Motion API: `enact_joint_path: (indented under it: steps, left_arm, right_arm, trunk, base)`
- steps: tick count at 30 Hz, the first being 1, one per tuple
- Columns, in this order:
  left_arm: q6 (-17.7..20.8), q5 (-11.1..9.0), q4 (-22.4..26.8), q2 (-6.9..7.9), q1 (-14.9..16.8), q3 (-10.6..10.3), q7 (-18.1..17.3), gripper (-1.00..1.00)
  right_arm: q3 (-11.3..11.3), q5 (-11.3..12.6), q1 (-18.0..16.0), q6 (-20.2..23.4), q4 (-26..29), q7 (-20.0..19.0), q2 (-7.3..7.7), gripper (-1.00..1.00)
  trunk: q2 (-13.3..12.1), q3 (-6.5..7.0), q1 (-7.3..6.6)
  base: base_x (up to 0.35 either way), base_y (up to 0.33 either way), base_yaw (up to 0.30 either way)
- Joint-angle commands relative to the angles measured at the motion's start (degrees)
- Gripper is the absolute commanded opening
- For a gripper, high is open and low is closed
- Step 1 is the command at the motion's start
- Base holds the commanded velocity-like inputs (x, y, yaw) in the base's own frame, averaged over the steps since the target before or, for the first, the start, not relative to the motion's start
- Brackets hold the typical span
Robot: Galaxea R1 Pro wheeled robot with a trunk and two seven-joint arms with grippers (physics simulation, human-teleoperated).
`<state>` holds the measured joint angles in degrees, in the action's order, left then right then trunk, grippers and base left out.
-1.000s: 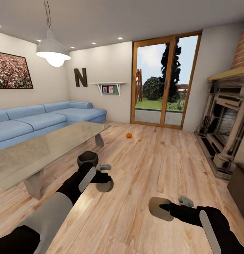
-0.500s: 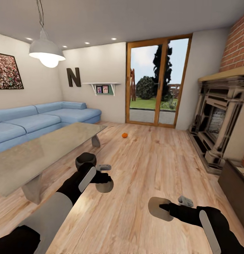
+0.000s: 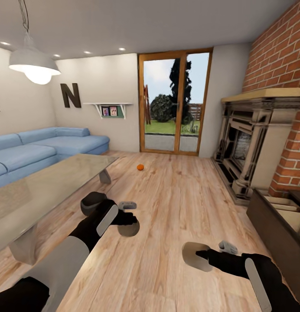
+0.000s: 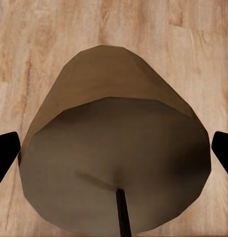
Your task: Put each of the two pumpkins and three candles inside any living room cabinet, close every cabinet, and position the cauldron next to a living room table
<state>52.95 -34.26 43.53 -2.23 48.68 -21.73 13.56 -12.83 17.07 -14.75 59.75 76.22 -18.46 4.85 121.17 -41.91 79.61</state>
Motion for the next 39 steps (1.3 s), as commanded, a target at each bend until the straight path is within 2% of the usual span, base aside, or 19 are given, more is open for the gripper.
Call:
enact_joint_path:
  steps: [1,26,32,39]
  left_arm:
    - [0.1,-0.5,0.1,0.03,0.0,-0.2,0.7,-1.0]
    - [0.1,-0.5,0.1,0.03,0.1,-0.2,0.7,-1.0]
    - [0.1,-0.5,0.9,0.11,0.0,-0.2,0.7,-1.0]
    - [0.1,-0.6,1.5,1.11,0.0,-0.2,0.6,-1.0]
  right_arm:
    - [-0.1,-0.3,0.0,0.3,0.0,-0.5,-0.01,-1.0]
    - [0.0,-0.2,-0.2,0.3,-0.7,-0.5,-0.01,-1.0]
    - [0.2,-0.2,-0.2,0.3,-0.7,-0.5,-0.03,-1.0]
    - [0.3,-0.3,-0.2,0.3,-0.7,-0.5,-0.05,-1.0]
  trunk:
    - [-0.4,0.12,-0.23]
    - [-10.4,4.61,-5.73]
    - [-10.4,4.61,-5.73]
    - [-10.4,4.61,-5.73]
  base:
    - [-0.005,0.011,-0.281]
    - [0.0,0.001,-0.282]
    - [0.0,0.0,-0.282]
    - [0.066,0.053,-0.176]
